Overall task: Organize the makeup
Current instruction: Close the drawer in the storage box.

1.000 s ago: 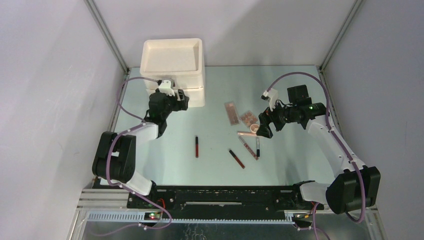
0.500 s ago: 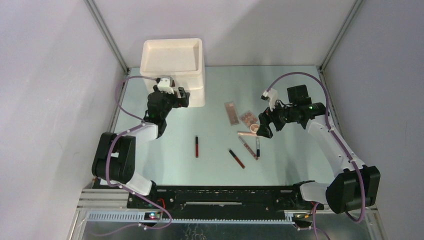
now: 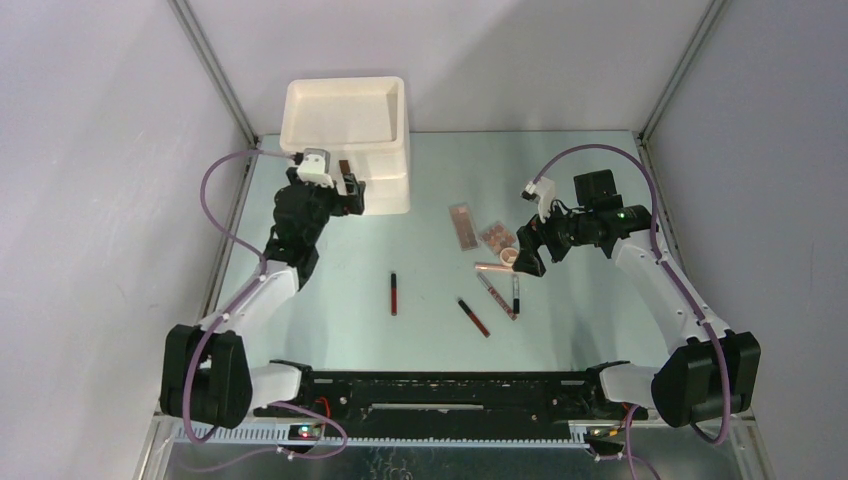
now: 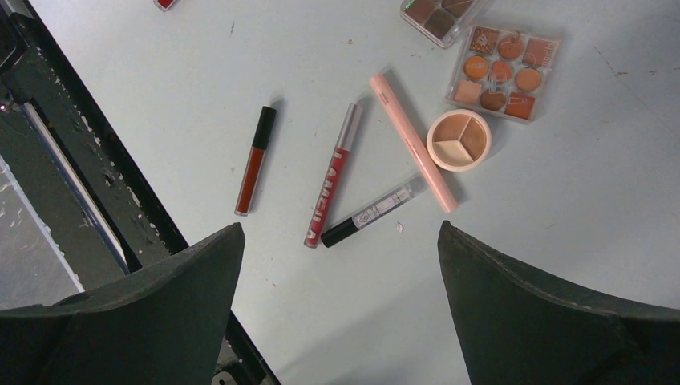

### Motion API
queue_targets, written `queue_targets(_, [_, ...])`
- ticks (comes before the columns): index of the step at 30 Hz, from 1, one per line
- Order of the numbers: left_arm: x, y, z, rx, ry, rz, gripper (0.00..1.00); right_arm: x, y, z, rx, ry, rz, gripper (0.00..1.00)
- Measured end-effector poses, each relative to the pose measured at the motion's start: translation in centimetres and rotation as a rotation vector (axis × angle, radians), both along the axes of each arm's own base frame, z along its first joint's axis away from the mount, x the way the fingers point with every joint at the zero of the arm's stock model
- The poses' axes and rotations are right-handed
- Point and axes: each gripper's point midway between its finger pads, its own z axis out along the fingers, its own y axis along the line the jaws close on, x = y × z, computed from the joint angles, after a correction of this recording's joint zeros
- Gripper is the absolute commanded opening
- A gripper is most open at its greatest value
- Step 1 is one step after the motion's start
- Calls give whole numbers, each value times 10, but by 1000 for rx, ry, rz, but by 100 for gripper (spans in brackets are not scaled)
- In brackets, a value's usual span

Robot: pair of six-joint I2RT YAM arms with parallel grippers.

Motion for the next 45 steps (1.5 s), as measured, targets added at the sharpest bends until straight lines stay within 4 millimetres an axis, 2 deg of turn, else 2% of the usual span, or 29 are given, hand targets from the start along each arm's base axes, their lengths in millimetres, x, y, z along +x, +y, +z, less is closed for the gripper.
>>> queue_targets(6, [3,7,-13,39,75,35,89,0,0,0,0,0,0,100])
queue_targets(13, [26,7,-13,59,93,51,82,0,0,0,0,0,1,100])
queue_targets(20, [41,5,-26,74,134,55,75,-1,1,0,0,0,3,100])
queue_targets(28, [52,4,-25,78,137,61,65,-1,1,0,0,1,4,100])
queue_targets(37, [56,5,-40,102,186,58,54,-1,1,0,0,1,4,100])
queue_targets(45, [58,7,-41,125,200,63,44,-1,1,0,0,1,4,100])
